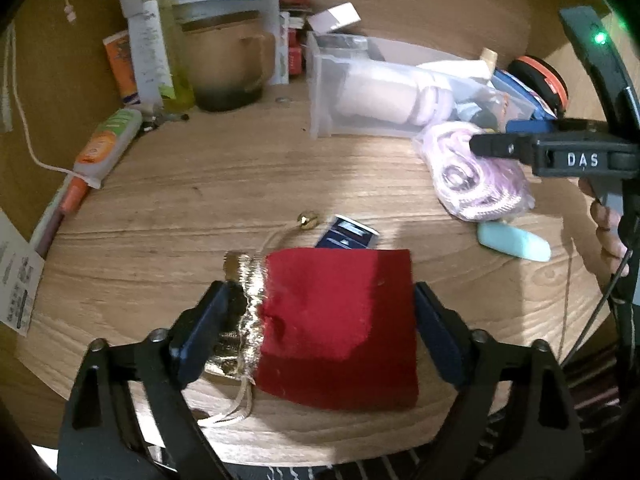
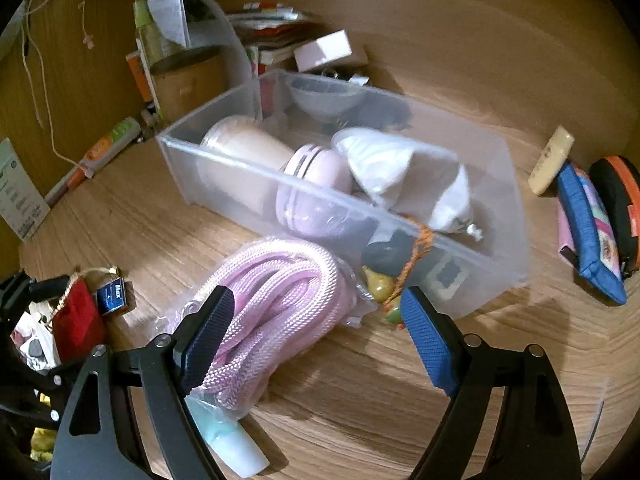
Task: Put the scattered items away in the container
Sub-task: 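Grasp the red velvet pouch with the left tool while the right tool grasps the bagged pink rope, then carry the pink rope bag over the box with the right tool while the left holds the pouch, then open the right tool to drop the pink rope bag into the box while the left holds the pouch, then lower the red pouch into the box and open the left tool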
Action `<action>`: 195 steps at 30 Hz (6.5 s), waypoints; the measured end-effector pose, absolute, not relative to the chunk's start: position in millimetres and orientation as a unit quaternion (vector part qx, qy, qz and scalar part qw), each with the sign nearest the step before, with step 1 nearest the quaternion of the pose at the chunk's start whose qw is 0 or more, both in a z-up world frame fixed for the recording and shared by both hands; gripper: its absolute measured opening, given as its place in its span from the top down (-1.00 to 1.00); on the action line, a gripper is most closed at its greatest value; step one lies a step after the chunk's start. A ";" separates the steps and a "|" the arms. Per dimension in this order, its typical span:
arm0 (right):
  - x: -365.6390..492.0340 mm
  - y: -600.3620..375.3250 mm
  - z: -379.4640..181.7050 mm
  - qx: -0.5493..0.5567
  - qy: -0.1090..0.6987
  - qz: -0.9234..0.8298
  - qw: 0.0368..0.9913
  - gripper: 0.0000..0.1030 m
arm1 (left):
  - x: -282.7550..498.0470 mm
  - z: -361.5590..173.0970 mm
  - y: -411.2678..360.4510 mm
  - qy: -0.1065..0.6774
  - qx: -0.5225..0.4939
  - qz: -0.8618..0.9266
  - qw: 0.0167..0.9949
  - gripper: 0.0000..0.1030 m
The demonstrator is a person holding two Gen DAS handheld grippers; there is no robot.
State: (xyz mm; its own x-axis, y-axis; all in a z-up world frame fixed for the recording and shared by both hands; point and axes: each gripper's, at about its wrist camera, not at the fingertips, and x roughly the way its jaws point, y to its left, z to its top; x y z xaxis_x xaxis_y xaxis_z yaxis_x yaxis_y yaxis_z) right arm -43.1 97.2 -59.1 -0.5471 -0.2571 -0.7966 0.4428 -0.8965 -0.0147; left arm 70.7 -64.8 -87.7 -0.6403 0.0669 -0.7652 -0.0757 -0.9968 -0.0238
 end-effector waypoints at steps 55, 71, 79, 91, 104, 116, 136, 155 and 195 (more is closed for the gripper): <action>-58.3 45.4 -81.9 0.497 0.051 -0.843 0.200 -0.99 | 28.8 -34.2 -88.4 -0.049 -0.322 0.941 0.085 0.67; -47.5 26.0 -53.6 0.434 0.085 -0.865 0.239 0.23 | 18.3 -34.7 -100.0 -0.066 -0.322 0.942 0.074 0.67; -35.4 28.5 -34.9 0.399 0.101 -0.879 0.240 0.43 | 18.1 -24.0 -91.9 -0.058 -0.311 0.945 0.081 0.67; -26.3 56.9 0.1 0.350 0.101 -0.904 0.226 0.62 | 9.9 -6.8 -67.6 -0.050 -0.297 0.949 0.096 0.67; -27.5 106.1 44.3 0.307 0.050 -0.924 0.223 0.62 | -11.1 1.4 -48.5 -0.060 -0.299 0.945 0.118 0.67; -45.9 136.1 79.6 0.254 0.043 -0.948 0.185 0.62 | -20.7 17.1 -44.9 -0.058 -0.289 0.949 0.108 0.67; -136.1 129.8 65.8 0.251 0.112 -0.960 0.055 0.62 | -54.0 36.4 -44.8 -0.062 -0.278 0.950 0.130 0.67; -147.9 64.3 6.0 0.332 0.166 -0.915 0.156 0.04 | -63.6 20.4 -56.9 -0.077 -0.302 0.942 0.122 0.67; -103.8 149.9 2.0 0.327 0.114 -0.924 0.159 -0.71 | -149.6 -5.5 -14.4 -0.027 -0.369 0.927 0.067 0.62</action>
State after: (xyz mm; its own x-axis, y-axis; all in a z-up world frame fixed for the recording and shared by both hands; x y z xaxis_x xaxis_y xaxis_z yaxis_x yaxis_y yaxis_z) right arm -103.8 149.9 2.0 -0.7352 -0.2203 -0.6411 0.3691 -0.9233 -0.1060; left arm -149.6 -14.4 -5.5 -0.7192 0.1443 -0.6797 -0.1047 -0.9895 -0.0993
